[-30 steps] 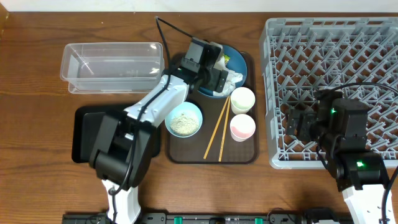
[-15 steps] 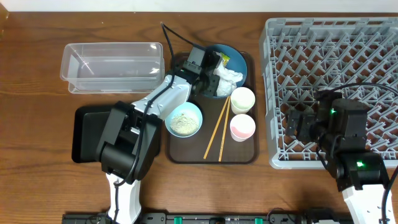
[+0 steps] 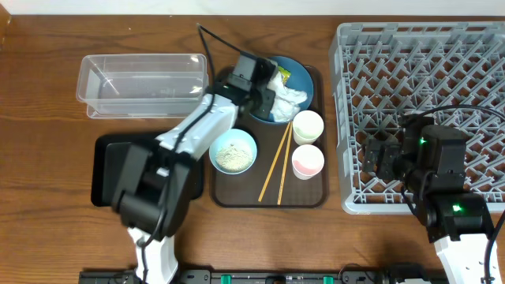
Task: Sort waste into correct bins and load items into the dishwasher rack
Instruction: 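Reach the left gripper to the blue plate and grasp the white tissue, then carry the tissue with the left gripper and drop it into the clear bin, then reach the left gripper back to the plate and grasp the yellow wrapper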
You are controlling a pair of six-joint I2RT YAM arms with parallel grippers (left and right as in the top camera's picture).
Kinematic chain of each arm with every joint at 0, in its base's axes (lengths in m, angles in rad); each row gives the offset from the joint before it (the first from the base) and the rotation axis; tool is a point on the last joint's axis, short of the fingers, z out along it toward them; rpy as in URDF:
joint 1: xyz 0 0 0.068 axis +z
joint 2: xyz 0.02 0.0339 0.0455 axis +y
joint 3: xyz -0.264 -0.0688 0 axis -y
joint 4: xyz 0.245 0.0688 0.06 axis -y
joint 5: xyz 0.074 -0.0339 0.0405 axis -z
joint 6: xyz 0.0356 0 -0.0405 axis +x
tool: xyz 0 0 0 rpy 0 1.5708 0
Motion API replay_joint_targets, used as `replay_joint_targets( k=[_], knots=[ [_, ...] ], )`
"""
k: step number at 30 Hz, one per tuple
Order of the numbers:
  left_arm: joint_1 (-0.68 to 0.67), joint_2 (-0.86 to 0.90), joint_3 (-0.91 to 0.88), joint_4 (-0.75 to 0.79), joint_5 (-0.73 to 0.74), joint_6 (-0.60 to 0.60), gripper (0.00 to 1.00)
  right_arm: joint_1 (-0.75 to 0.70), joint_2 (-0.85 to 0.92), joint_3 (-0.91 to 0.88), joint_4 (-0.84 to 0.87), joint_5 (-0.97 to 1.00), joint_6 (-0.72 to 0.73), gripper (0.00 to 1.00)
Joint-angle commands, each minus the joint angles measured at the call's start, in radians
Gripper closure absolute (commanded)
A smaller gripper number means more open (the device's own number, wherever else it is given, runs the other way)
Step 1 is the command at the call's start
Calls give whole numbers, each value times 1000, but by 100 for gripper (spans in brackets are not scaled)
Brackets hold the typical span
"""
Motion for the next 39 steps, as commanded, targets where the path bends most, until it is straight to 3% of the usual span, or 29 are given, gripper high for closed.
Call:
replay_joint_targets(
  k=[1,10,23,24,26,27,29,35,39],
  knots=[
    [45,-147,13,3,-90,6,94,9,0,22,0,-7,10,1],
    [223,-286,13,3,-97,6,94,9,0,22,0,-7,10,1],
    [407,-245,13,-113,-97,5,94,9,0,22,0,-7,10,1],
    [411,-241,12,-119,-97,5,85,9,0,22,0,-7,10,1],
    [410,-238,12,-121,-96,5,56,9,0,22,0,-7,10,1],
    [408,-238,12,-117,-95,2,52,9,0,22,0,-7,10,1],
    [399,-239,12,-110,-73,2,46,9,0,22,0,-7,10,1],
    [331,-238,12,-99,87,3,41,9,0,22,0,-7,10,1],
    [252,-225,12,-80,95,4,37,9,0,22,0,-7,10,1]
  ],
)
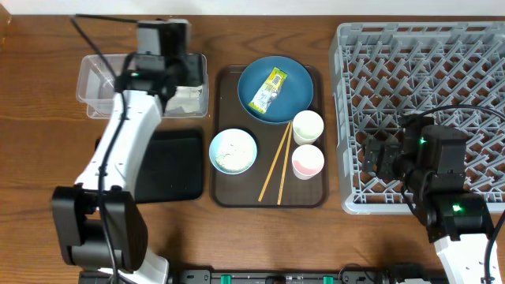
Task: Sort waste into correct bins and load items into the dishwasher rack
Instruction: 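Reach the left gripper back to the plate and grasp the yellow wrapper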
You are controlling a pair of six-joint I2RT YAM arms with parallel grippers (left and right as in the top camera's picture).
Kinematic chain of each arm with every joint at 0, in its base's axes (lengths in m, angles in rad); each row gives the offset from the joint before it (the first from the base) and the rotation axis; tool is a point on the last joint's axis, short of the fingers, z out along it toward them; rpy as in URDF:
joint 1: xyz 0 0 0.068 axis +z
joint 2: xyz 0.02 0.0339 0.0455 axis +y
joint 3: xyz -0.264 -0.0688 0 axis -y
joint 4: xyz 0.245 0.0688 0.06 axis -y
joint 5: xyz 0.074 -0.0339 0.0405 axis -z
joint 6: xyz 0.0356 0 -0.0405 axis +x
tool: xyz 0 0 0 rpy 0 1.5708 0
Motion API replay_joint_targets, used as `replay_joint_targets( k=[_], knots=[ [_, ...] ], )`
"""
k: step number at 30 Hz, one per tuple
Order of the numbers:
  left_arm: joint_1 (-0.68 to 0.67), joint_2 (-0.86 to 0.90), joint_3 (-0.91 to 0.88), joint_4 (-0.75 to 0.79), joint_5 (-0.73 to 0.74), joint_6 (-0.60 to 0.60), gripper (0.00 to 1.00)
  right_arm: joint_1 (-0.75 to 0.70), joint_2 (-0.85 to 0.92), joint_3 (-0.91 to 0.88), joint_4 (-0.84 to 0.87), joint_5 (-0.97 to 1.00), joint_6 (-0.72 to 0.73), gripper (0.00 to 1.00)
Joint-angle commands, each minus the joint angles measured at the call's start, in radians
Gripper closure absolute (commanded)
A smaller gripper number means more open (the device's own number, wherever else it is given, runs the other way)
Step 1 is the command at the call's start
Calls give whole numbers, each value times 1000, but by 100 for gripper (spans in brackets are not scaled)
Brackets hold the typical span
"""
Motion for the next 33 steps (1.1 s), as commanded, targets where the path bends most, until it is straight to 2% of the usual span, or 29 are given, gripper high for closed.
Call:
replay_joint_targets(
  k=[1,7,16,28,30,33],
  knots=[
    [-86,26,12,23,59,7,36,9,0,22,0,-7,10,1],
    [-191,121,12,102,59,7,31,9,0,22,-1,-7,10,1],
    [-263,293,12,234,59,7,30,9,0,22,-12,-7,10,1],
    [-294,421,12,248,59,7,30,9,0,22,-24,-7,10,1],
    [-299,422,12,248,59,6,35,9,0,22,-24,-7,10,1],
    [-306,422,12,247,59,6,53,9,0,22,-23,-8,10,1]
  ],
)
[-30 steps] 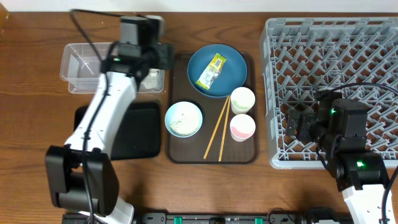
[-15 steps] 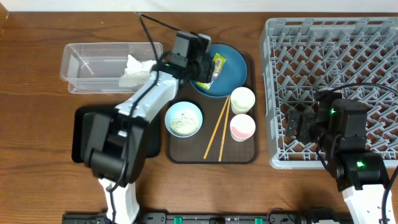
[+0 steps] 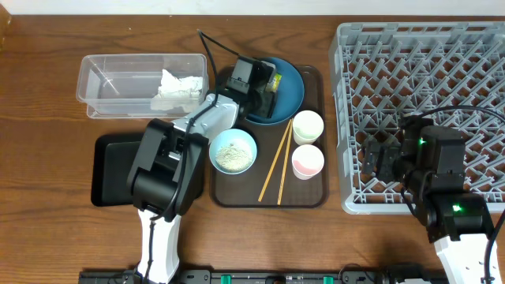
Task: Sort waste into correct bins and load items into the dishwasher rack
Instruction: 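Reach the left gripper back to the plate and grasp the yellow wrapper, then move the wrapper with the left gripper and release it into the clear bin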
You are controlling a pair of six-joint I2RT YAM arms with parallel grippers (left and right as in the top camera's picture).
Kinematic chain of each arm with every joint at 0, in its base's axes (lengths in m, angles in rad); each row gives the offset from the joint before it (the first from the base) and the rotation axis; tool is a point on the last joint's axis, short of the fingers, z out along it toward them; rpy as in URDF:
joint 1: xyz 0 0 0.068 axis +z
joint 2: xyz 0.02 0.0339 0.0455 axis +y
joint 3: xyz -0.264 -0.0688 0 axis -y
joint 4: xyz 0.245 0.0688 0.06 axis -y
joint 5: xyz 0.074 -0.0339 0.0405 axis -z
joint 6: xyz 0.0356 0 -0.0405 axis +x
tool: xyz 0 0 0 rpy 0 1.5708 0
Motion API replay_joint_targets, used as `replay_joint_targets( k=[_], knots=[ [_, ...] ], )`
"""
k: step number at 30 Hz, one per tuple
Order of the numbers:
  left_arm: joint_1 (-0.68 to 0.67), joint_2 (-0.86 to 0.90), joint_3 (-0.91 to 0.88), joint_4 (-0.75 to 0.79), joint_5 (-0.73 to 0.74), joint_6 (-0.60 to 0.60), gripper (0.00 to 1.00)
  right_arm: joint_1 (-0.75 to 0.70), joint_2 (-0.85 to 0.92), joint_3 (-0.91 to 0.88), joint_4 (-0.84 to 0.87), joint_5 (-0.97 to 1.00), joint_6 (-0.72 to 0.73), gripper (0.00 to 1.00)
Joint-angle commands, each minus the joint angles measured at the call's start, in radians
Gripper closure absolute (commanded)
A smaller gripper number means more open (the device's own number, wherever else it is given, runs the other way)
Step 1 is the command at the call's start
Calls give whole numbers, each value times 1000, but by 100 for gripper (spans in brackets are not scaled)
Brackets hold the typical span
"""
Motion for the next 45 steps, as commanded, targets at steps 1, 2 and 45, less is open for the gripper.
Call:
replay_joint_targets(
  k=[1,2,45],
  knots=[
    [-9,9,12,-1,5,7,62,9,0,22,-2,-7,10,1],
    [-9,9,12,-1,6,7,68,9,0,22,-2,-7,10,1],
    [492,-316,8,-329,-227,-904,83,9,0,22,-1,-8,10,1]
  ],
)
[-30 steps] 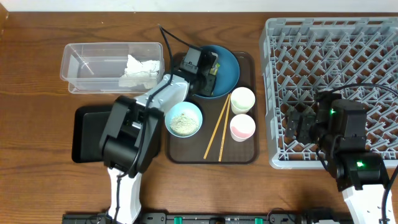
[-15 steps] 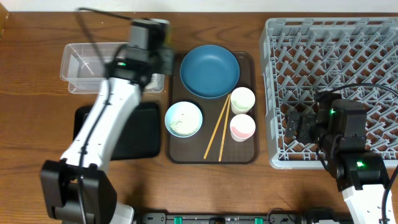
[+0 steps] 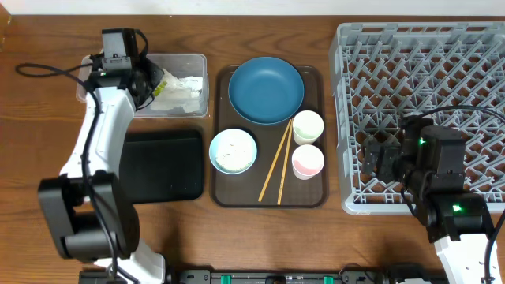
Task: Sort waste into correct bins and load items into the dishwasher rack
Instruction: 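Move the wrapper with the left gripper and release it into the clear bin, then reach the left gripper to the pink cup and grasp it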
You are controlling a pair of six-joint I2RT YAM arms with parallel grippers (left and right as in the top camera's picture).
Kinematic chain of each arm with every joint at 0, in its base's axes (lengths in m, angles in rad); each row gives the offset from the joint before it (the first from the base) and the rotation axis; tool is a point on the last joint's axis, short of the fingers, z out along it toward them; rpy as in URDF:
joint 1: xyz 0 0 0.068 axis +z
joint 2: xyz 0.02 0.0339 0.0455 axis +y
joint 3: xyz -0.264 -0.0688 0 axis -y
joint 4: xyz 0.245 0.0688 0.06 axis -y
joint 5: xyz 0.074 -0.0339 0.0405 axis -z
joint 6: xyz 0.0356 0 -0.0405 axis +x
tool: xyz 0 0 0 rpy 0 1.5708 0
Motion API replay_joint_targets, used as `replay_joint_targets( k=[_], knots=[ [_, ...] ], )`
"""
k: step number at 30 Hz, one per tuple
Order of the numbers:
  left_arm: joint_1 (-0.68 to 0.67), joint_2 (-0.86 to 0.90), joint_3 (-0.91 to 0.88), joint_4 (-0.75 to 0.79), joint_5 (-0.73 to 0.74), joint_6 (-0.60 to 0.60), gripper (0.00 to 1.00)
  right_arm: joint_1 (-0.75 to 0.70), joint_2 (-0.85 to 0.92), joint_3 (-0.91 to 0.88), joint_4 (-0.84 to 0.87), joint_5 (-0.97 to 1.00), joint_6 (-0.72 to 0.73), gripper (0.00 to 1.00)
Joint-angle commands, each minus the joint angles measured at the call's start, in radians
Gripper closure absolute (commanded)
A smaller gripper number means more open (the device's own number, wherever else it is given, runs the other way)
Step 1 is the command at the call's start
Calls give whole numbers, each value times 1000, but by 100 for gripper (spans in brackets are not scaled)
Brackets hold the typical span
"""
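My left gripper hovers over the left part of the clear plastic bin, shut on a yellow-green snack wrapper that shows at its fingertips. A crumpled white tissue lies in the same bin. The blue plate on the brown tray is bare. Also on the tray are a bowl of whitish leftovers, wooden chopsticks, a white cup and a pink cup. My right gripper rests over the grey dishwasher rack; its jaws are too dark to read.
A black bin sits in front of the clear bin, left of the tray. The left arm stretches along the table's left side over that black bin. A black cable trails off to the left.
My left gripper was at the wrapper on the blue plate. Now it is over the clear bin with the wrapper in it, and the plate is bare. The right arm has not moved.
First my left gripper was at the white tissue on the blue plate. Then it was over the clear bin, with only the wrapper on the plate. Then the tissue lay in the bin and the gripper was at the wrapper. Now the wrapper hangs over the clear bin.
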Motion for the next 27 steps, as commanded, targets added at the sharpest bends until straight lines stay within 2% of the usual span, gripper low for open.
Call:
replay_joint_targets(
  k=[1,3,6,8,13,17,22,27],
  knots=[
    [-3,38,8,20,-9,-127,83,9,0,21,0,-8,10,1],
    [-3,47,8,24,-8,-127,71,9,0,21,-1,-8,10,1],
    [-3,44,8,25,-1,-106,37,9,0,21,0,-7,10,1],
    [-3,28,8,21,0,-62,22,9,0,21,2,-7,10,1],
    [-13,-62,8,13,54,53,16,9,0,21,7,-7,10,1],
    [-58,-137,8,-16,144,235,14,9,0,21,7,-7,10,1],
    [-172,-166,8,-166,230,460,9,9,0,21,8,-7,10,1],
    [-317,-152,6,-304,262,531,9,9,0,21,7,20,10,1]
  ],
)
